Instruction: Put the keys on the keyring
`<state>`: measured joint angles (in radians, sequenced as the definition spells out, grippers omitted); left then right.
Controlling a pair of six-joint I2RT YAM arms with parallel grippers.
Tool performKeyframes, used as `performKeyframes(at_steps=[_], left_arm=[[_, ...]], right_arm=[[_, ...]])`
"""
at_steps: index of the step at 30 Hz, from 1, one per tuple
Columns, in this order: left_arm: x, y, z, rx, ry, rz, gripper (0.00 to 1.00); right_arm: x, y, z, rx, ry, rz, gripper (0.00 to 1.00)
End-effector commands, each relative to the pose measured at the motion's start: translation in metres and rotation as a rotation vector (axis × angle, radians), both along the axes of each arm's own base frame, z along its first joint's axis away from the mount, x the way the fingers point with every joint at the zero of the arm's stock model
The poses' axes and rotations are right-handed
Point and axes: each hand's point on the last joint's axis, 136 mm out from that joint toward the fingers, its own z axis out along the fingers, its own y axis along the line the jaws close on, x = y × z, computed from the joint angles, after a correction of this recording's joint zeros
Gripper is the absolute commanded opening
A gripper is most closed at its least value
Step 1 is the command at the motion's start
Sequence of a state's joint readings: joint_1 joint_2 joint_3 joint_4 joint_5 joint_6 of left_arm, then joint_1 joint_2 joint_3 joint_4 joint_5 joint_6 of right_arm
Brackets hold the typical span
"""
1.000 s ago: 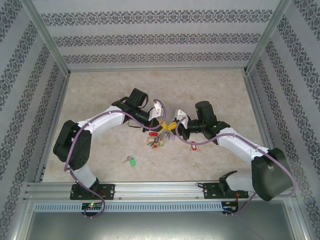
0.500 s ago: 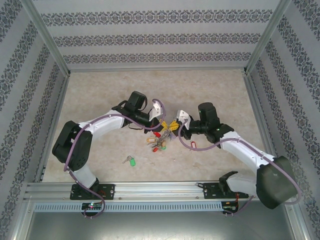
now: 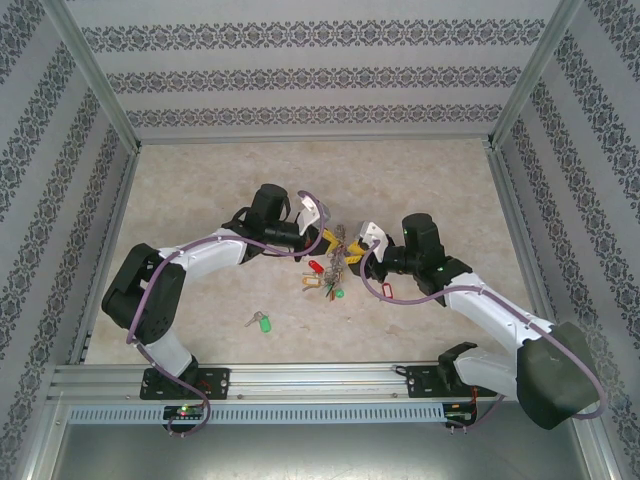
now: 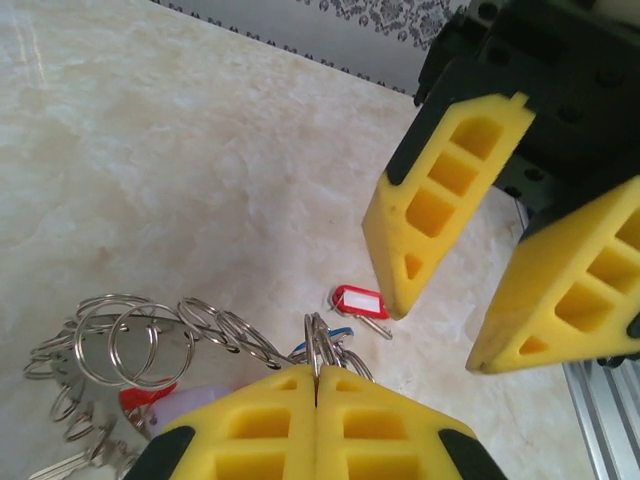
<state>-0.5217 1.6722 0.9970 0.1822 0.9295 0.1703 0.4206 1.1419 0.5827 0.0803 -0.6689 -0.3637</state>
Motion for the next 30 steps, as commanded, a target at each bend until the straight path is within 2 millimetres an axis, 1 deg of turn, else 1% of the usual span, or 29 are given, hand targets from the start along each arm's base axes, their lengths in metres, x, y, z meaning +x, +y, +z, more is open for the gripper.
performKeyframes(at_steps=[1, 4, 7, 11, 13, 17, 18, 20, 21, 23, 24, 25, 26, 28, 30], left_arm=[[0.003, -0.003, 0.045, -0.112, -0.088, -0.006, 0.00], [0.000, -0.003, 0.049, -0.124, -0.091, -0.010, 0.00], [-0.002, -0.003, 0.052, -0.130, -0.090, -0.024, 0.00], [0.000, -0.003, 0.050, -0.127, -0.092, -0.021, 0.00], [0.002, -0.004, 0.049, -0.121, -0.097, -0.011, 0.00], [0.009, -0.002, 0.049, -0.108, -0.109, 0.032, 0.00], [0.011, -0.002, 0.049, -0.106, -0.113, 0.040, 0.00], [0.015, 0.000, 0.048, -0.096, -0.115, 0.067, 0.00], [0.017, 0.001, 0.046, -0.091, -0.113, 0.080, 0.00], [0.019, 0.002, 0.046, -0.089, -0.120, 0.094, 0.00], [0.018, 0.002, 0.046, -0.094, -0.125, 0.091, 0.00], [0.017, 0.003, 0.047, -0.098, -0.130, 0.087, 0.00], [0.015, 0.002, 0.048, -0.102, -0.134, 0.079, 0.00], [0.012, 0.002, 0.049, -0.106, -0.137, 0.061, 0.00], [0.009, 0.001, 0.050, -0.112, -0.138, 0.042, 0.00]], right_arm=[[0.014, -0.002, 0.003, 0.014, -0.021, -0.040, 0.37], [0.019, 0.000, 0.002, 0.018, -0.016, -0.036, 0.45], [0.011, 0.014, 0.008, 0.064, 0.022, 0.050, 0.46], [-0.001, 0.027, 0.014, 0.109, 0.040, 0.139, 0.40], [-0.012, 0.034, 0.016, 0.123, 0.047, 0.196, 0.33], [-0.030, 0.040, 0.018, 0.153, 0.075, 0.268, 0.33], [-0.032, 0.039, 0.017, 0.152, 0.082, 0.268, 0.33], [-0.034, 0.036, 0.013, 0.140, 0.087, 0.244, 0.30], [-0.036, 0.035, 0.013, 0.138, 0.084, 0.242, 0.30], [-0.037, 0.030, 0.015, 0.132, 0.075, 0.212, 0.34], [-0.034, 0.027, 0.015, 0.125, 0.067, 0.173, 0.35], [-0.026, 0.021, 0.014, 0.106, 0.046, 0.108, 0.34], [-0.015, 0.013, 0.010, 0.078, 0.020, 0.018, 0.33], [-0.001, -0.002, 0.007, 0.050, -0.013, -0.087, 0.37], [0.007, -0.012, 0.008, 0.048, -0.035, -0.133, 0.42]])
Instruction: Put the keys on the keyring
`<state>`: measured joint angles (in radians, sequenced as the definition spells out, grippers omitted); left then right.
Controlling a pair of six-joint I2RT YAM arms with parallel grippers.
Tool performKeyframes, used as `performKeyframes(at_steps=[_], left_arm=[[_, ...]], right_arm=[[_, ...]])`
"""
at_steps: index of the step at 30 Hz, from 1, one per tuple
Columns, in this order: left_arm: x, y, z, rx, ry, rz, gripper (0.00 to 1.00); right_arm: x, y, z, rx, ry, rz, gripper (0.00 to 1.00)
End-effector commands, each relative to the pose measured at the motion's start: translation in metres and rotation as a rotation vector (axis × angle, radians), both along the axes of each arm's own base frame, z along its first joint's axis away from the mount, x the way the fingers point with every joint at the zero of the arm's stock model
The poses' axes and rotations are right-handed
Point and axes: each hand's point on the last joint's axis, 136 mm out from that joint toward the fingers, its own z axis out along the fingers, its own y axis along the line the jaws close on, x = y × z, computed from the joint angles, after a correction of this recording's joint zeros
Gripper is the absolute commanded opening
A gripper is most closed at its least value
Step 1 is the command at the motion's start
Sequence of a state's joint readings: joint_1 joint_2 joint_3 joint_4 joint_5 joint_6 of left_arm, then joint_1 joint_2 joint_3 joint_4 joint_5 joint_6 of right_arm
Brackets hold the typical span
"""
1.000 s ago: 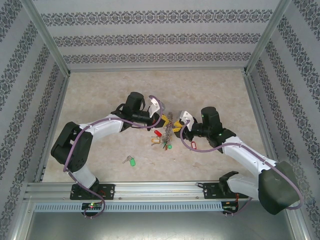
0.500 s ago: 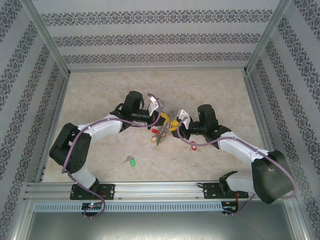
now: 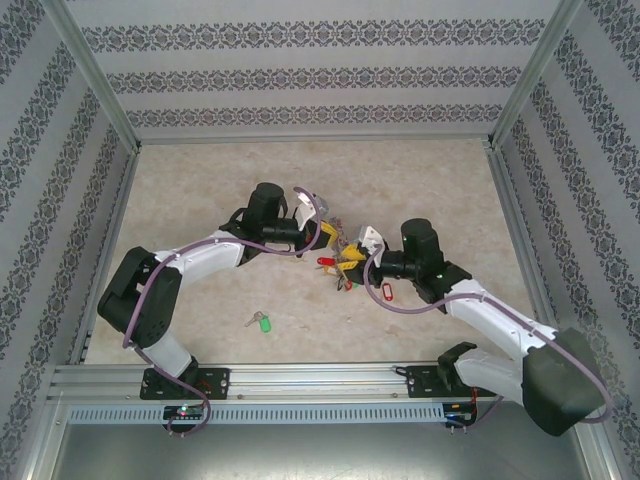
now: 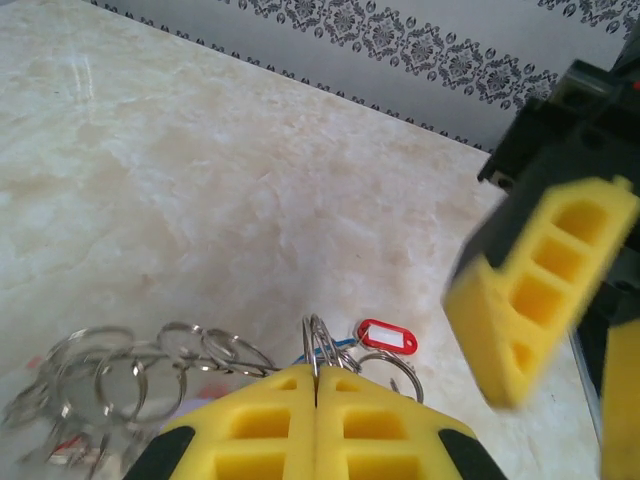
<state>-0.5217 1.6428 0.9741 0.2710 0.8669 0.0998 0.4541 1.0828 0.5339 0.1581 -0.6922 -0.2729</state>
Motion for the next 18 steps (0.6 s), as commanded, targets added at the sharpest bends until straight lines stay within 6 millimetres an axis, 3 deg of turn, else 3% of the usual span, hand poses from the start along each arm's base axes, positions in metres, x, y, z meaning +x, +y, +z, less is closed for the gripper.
performKeyframes(at_steps=[1, 9, 18], left_arm=[[-0.005, -0.001, 0.037, -0.081, -0.111, -0.044, 0.00], [-0.014, -0.001, 0.039, -0.073, -0.121, -0.093, 0.00], [-0.018, -0.001, 0.040, -0.056, -0.115, -0.127, 0.00]], right_arm=[[0.024, -0.023, -0.003, -0.037, -0.043, -0.155, 0.42], [0.031, -0.021, 0.013, 0.008, -0.053, -0.048, 0.55], [0.032, -0.010, 0.027, 0.049, -0.067, 0.175, 0.56]])
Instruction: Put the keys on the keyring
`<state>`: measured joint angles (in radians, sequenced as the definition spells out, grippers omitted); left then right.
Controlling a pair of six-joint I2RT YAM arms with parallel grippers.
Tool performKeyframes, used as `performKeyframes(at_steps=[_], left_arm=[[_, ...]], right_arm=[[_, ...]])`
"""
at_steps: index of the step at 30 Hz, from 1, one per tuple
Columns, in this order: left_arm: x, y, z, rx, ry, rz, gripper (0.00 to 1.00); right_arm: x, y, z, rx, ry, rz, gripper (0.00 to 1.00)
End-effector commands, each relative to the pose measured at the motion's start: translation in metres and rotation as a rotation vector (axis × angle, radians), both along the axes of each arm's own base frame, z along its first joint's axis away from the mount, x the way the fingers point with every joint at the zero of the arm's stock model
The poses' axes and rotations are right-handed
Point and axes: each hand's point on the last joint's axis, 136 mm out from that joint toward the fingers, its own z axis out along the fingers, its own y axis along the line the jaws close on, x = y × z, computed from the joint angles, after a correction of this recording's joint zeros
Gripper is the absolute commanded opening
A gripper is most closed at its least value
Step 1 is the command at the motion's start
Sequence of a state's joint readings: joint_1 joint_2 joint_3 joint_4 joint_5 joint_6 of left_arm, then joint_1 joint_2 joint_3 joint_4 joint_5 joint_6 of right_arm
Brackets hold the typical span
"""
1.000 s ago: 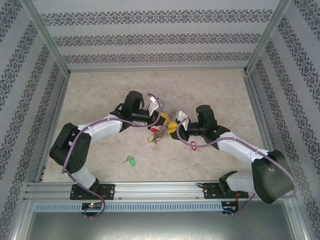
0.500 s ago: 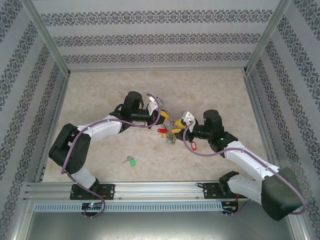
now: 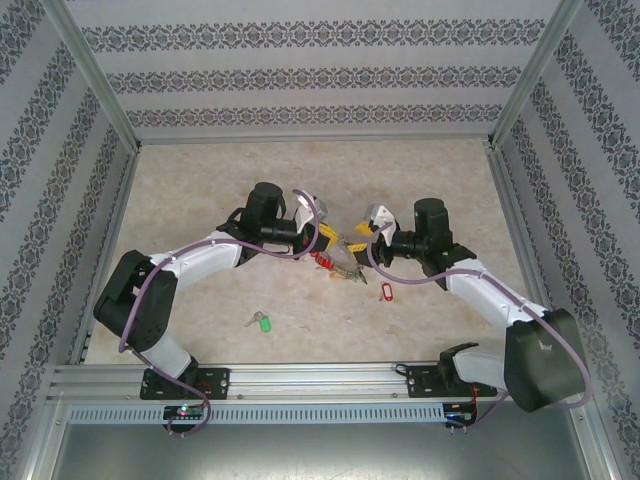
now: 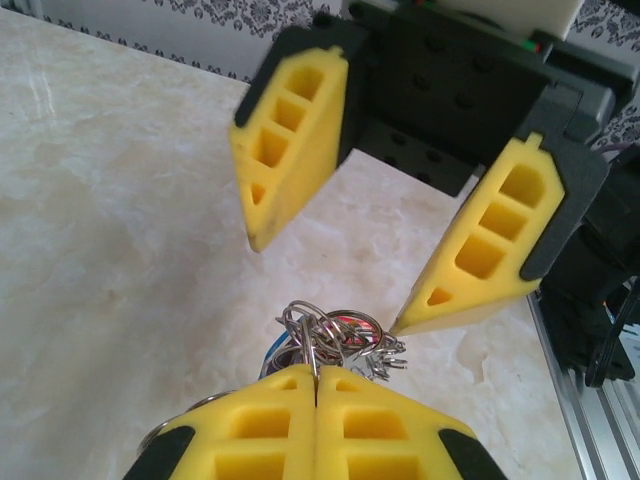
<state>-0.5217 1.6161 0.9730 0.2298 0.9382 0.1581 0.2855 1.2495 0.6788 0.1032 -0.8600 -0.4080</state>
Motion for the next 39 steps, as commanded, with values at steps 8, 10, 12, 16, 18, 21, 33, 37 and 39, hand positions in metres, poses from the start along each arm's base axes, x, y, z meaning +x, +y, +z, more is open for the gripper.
performKeyframes(at_steps=[8, 10, 12, 16, 18, 21, 33, 37, 39], left_arm=[[0.002, -0.002, 0.035, -0.064, -0.087, -0.021, 0.00], [0.004, -0.002, 0.035, -0.064, -0.084, -0.012, 0.00], [0.005, -0.002, 0.036, -0.062, -0.087, -0.002, 0.00], [0.010, 0.000, 0.035, -0.058, -0.090, 0.031, 0.00], [0.011, 0.001, 0.034, -0.059, -0.087, 0.042, 0.00], [0.014, 0.001, 0.033, -0.060, -0.082, 0.058, 0.00], [0.010, 0.003, 0.034, -0.061, -0.092, 0.056, 0.00], [0.001, 0.003, 0.038, -0.078, -0.123, 0.009, 0.00], [-0.004, 0.003, 0.040, -0.095, -0.141, -0.011, 0.00]], right_arm=[[-0.018, 0.023, 0.006, 0.043, 0.046, 0.285, 0.54], [-0.019, 0.024, 0.002, 0.023, 0.061, 0.292, 0.51], [-0.020, 0.023, -0.003, -0.002, 0.066, 0.283, 0.51], [-0.026, 0.020, -0.014, -0.031, 0.069, 0.260, 0.48], [-0.032, 0.022, -0.016, -0.037, 0.074, 0.264, 0.46], [-0.041, 0.023, -0.018, -0.049, 0.078, 0.268, 0.38], [-0.054, 0.024, -0.012, -0.092, -0.003, 0.212, 0.39], [-0.040, 0.013, 0.006, -0.051, -0.043, 0.128, 0.38], [-0.036, 0.008, 0.015, -0.026, -0.043, 0.118, 0.37]])
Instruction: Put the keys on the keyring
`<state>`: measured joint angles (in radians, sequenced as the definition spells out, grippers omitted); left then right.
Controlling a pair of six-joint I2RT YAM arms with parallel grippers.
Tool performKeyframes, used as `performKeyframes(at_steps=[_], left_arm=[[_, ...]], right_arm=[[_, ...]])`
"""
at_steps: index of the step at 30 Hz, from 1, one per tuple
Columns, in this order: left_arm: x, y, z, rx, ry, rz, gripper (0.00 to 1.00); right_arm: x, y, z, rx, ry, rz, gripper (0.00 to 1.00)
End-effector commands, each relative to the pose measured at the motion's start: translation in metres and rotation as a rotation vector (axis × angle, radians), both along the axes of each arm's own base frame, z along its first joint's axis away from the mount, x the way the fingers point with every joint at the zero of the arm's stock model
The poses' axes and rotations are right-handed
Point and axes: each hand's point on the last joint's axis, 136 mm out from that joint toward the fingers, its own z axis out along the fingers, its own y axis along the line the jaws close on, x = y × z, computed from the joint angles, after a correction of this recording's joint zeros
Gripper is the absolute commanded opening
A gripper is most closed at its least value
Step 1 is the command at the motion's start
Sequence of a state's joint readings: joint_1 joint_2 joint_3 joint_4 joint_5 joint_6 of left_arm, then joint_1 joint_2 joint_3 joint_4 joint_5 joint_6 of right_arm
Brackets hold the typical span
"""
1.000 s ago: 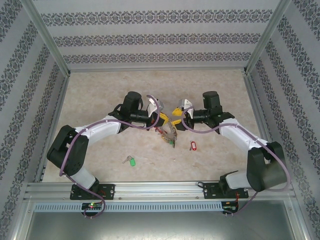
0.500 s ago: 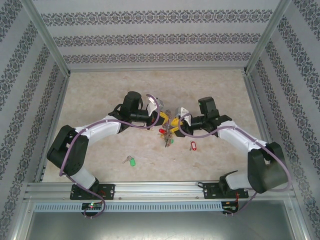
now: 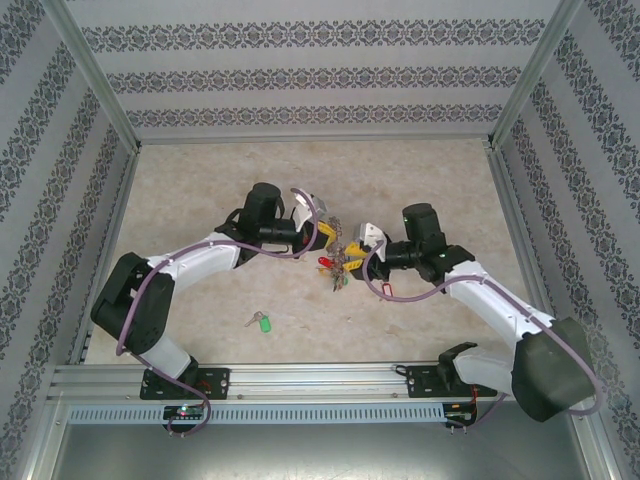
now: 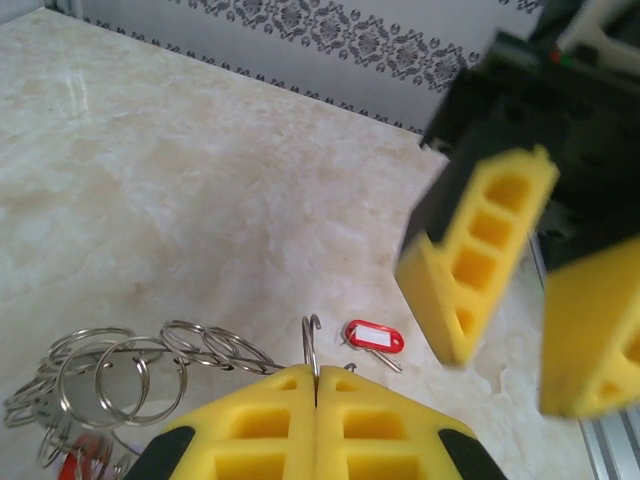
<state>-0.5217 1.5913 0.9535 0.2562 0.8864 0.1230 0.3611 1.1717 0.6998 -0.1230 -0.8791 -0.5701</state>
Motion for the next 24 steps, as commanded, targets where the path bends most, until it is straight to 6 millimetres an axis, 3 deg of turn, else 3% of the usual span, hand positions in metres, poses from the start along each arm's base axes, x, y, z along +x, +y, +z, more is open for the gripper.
performKeyframes(at_steps=[1, 12, 24], left_arm=[[-0.012, -0.001, 0.038, -0.100, -0.148, -0.077, 0.00], [-0.021, -0.002, 0.045, -0.148, -0.193, -0.128, 0.00], [-0.023, -0.001, 0.047, -0.166, -0.201, -0.130, 0.00]], right_arm=[[0.010, -0.006, 0.018, 0.052, -0.022, -0.035, 0.36], [0.029, -0.001, 0.037, 0.083, -0.049, 0.014, 0.31], [0.033, 0.009, 0.028, 0.077, -0.006, 0.094, 0.30]])
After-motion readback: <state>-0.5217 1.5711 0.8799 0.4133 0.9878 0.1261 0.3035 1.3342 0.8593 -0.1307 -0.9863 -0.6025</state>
